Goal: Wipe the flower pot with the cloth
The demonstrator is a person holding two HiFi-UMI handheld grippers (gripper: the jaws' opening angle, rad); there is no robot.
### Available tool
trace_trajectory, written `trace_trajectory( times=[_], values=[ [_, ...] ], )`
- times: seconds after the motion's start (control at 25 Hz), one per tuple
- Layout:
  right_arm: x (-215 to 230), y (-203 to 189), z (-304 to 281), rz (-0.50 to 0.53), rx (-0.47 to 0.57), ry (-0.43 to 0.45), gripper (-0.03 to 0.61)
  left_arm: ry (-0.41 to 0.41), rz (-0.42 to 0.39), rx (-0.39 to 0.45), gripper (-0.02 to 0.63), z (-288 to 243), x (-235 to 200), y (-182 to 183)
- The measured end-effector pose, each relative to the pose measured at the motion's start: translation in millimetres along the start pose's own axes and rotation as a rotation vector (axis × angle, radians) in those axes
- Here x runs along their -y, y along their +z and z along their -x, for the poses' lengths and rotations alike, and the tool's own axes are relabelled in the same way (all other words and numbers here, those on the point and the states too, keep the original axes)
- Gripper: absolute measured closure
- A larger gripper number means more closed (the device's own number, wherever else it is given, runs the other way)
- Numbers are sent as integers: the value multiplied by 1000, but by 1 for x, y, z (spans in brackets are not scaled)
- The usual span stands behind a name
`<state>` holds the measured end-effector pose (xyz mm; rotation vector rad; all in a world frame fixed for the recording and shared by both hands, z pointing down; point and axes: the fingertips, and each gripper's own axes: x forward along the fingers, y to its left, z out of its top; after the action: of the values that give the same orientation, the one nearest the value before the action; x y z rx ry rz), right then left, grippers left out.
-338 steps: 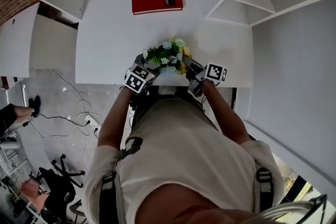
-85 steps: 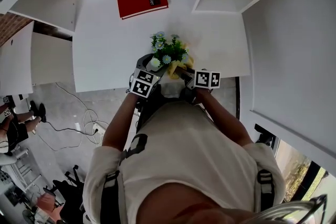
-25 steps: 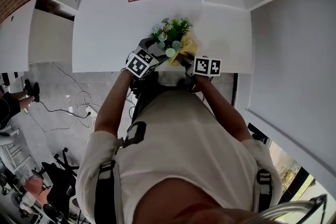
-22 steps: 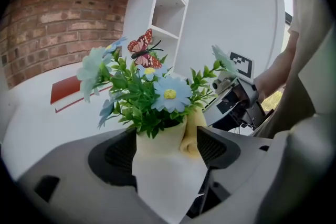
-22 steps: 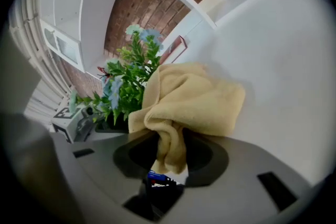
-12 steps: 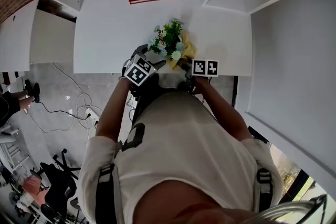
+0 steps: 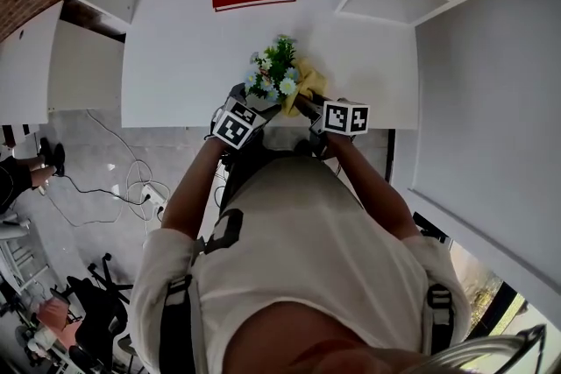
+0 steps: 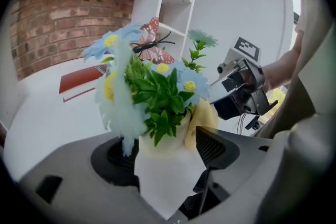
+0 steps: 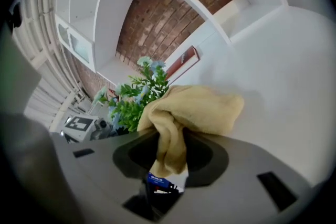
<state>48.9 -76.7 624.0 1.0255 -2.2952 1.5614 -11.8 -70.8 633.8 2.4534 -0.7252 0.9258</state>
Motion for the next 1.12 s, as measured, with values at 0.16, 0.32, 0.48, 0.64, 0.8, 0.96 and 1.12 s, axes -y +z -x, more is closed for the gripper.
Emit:
trace_trajectory(
  times=[0.16, 0.32, 0.48, 0.64, 0.8, 0.96, 1.12],
  values=[
    [7, -17, -7, -59, 11, -25, 452, 66, 65, -37, 268, 5, 4, -9],
    [12, -31, -19, -85, -17, -54, 463, 142, 125, -61, 268, 4, 2, -15],
    [22, -35, -26, -46, -57, -105, 463, 135, 151, -71, 268, 7, 5, -18],
    [31, -27, -25, -23, -64, -152, 463, 111, 154, -72, 268, 7, 11, -19],
    [15, -12, -16, -2, -45, -91, 462, 93, 155, -52, 268, 4, 17, -17],
    [-16, 7, -7, 23, -3, 12, 457, 35, 155, -44, 268, 0, 29, -10],
    [-8, 1, -13, 30, -23, -9, 456, 30, 140, -38, 268, -6, 32, -9]
  ],
)
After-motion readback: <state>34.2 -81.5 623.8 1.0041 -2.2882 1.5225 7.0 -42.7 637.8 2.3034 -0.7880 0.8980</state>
